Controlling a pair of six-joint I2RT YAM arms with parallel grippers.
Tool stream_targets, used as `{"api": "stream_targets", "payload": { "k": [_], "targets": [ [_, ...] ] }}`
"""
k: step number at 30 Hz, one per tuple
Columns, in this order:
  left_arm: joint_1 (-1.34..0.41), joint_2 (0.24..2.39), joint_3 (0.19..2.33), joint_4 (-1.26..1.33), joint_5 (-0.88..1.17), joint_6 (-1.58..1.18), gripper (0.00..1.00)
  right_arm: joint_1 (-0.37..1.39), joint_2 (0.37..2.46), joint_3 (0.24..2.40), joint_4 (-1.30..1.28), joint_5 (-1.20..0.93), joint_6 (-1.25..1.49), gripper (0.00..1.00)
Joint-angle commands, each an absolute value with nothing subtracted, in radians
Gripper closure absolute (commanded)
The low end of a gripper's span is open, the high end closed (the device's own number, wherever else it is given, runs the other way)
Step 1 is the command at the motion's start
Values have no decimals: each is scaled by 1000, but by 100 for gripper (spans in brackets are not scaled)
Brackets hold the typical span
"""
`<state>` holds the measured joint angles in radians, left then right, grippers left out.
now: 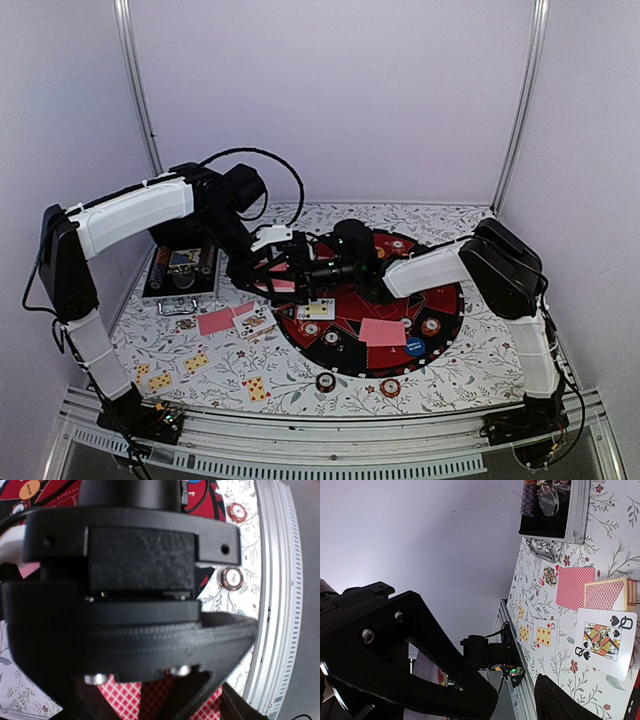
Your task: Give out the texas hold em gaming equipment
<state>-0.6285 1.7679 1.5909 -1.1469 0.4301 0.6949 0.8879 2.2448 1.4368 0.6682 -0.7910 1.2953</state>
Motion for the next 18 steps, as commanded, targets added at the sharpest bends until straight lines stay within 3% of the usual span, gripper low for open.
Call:
{"api": "stream_targets", "payload": {
  "k": [1, 18],
  "targets": [
    [-628, 1756, 1630, -1150, 449, 698, 72, 863, 2226, 1358, 622, -760, 1294, 30],
    [-626, 1758, 1637, -1163, 448, 702, 73, 820, 2115, 1203, 669, -758, 1286, 52]
  ]
}}
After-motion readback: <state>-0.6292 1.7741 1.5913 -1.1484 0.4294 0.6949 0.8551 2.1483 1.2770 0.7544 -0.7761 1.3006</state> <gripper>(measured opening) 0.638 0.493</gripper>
